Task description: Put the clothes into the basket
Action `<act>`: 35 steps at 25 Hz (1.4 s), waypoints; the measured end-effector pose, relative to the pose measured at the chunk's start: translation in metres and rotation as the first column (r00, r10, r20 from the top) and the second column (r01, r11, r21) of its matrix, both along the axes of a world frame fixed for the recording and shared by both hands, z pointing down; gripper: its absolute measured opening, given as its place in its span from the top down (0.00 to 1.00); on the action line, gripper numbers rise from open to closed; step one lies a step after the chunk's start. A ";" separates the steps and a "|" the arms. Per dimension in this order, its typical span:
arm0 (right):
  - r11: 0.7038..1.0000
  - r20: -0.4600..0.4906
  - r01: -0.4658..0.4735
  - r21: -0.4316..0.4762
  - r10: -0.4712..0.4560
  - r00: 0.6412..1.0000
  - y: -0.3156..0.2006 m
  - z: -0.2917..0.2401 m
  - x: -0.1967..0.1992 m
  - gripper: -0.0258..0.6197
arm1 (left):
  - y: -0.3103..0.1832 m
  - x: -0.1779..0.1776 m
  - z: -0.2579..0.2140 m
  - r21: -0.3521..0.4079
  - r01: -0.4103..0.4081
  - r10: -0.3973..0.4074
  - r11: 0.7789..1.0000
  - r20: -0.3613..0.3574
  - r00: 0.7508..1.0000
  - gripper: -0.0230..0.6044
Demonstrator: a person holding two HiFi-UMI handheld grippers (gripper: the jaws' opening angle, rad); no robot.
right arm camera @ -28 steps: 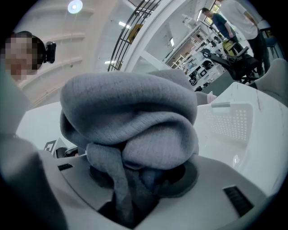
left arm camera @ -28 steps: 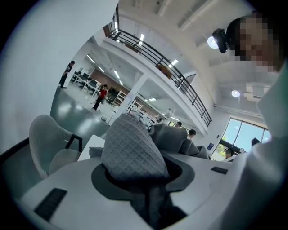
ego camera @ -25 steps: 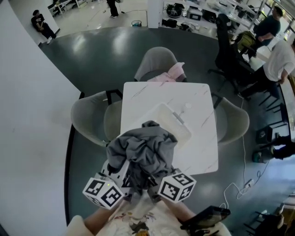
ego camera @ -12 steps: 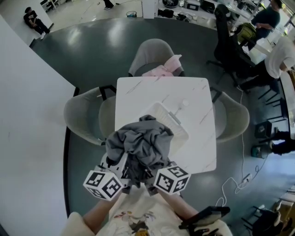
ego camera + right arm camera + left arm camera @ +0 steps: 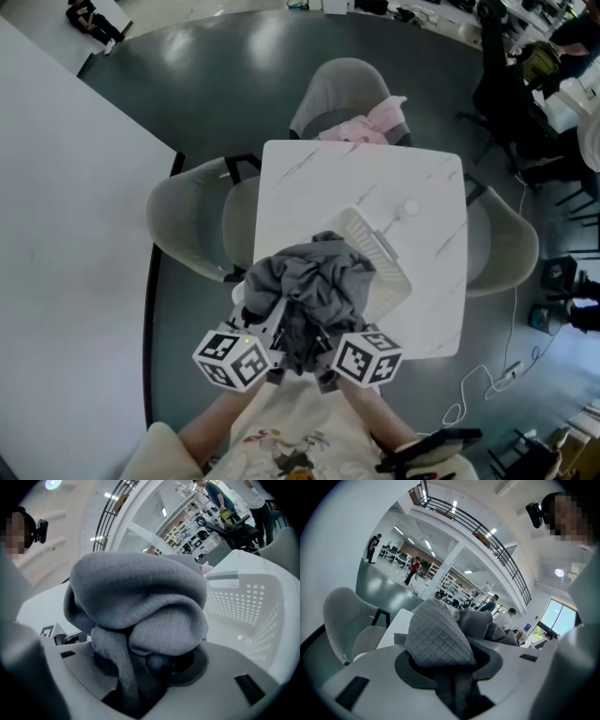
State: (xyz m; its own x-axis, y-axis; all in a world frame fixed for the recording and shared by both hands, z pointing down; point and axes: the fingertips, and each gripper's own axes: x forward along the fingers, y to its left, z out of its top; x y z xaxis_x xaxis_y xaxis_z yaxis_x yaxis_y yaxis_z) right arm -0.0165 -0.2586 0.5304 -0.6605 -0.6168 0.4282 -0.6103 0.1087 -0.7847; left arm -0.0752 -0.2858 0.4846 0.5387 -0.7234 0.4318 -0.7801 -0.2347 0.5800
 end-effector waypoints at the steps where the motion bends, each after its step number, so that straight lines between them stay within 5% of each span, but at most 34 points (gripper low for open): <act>1: 1.000 -0.004 -0.005 -0.017 0.004 1.000 -0.002 0.005 0.002 0.66 | -0.003 0.002 0.005 -0.007 -0.006 0.006 1.000 0.002 1.000 0.73; 16: 0.976 -0.065 -0.040 -0.213 0.027 0.998 -0.024 0.060 0.008 0.65 | -0.030 0.004 0.060 -0.129 -0.015 0.019 0.992 0.028 0.999 0.73; 35: 0.909 -0.161 -0.185 -0.374 0.133 0.978 -0.026 0.112 0.052 0.64 | -0.027 0.034 0.118 -0.218 -0.100 0.129 0.971 0.119 0.985 0.73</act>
State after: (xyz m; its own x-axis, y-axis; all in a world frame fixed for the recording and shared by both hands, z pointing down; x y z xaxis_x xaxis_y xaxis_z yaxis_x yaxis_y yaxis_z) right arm 0.0353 -0.2851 0.6423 -0.4906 -0.4792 0.7278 -0.6925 -0.2925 -0.6594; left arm -0.0413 -0.3128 0.6025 0.5411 -0.5454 0.6401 -0.8276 -0.2105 0.5203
